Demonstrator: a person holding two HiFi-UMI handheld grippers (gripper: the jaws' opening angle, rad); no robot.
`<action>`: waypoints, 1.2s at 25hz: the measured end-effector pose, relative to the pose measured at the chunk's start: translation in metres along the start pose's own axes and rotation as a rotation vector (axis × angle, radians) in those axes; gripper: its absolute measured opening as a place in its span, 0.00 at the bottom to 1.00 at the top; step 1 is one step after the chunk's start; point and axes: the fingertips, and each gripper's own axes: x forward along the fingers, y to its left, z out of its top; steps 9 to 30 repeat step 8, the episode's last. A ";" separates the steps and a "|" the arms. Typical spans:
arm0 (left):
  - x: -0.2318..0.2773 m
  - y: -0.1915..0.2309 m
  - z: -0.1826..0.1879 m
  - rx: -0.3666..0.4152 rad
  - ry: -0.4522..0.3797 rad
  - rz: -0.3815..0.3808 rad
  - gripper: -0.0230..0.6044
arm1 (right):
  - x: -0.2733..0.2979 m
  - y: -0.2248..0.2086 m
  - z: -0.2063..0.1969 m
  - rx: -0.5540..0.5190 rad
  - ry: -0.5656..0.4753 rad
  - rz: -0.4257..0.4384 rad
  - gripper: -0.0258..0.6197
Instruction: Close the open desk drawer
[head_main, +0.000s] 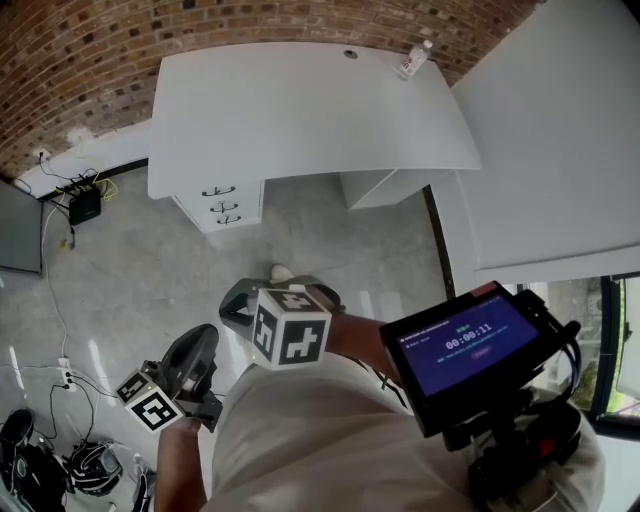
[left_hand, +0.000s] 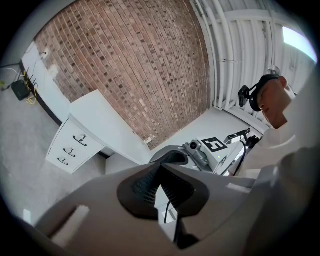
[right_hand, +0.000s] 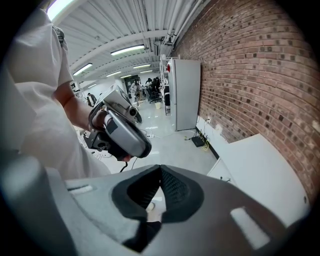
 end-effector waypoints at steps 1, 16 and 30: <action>0.001 0.000 0.000 0.000 0.002 0.000 0.04 | 0.000 -0.001 0.000 0.001 0.001 -0.002 0.04; 0.007 0.006 0.001 -0.006 0.017 -0.006 0.04 | -0.001 -0.008 -0.001 0.000 0.002 -0.018 0.04; 0.007 0.006 0.001 -0.006 0.017 -0.006 0.04 | -0.001 -0.008 -0.001 0.000 0.002 -0.018 0.04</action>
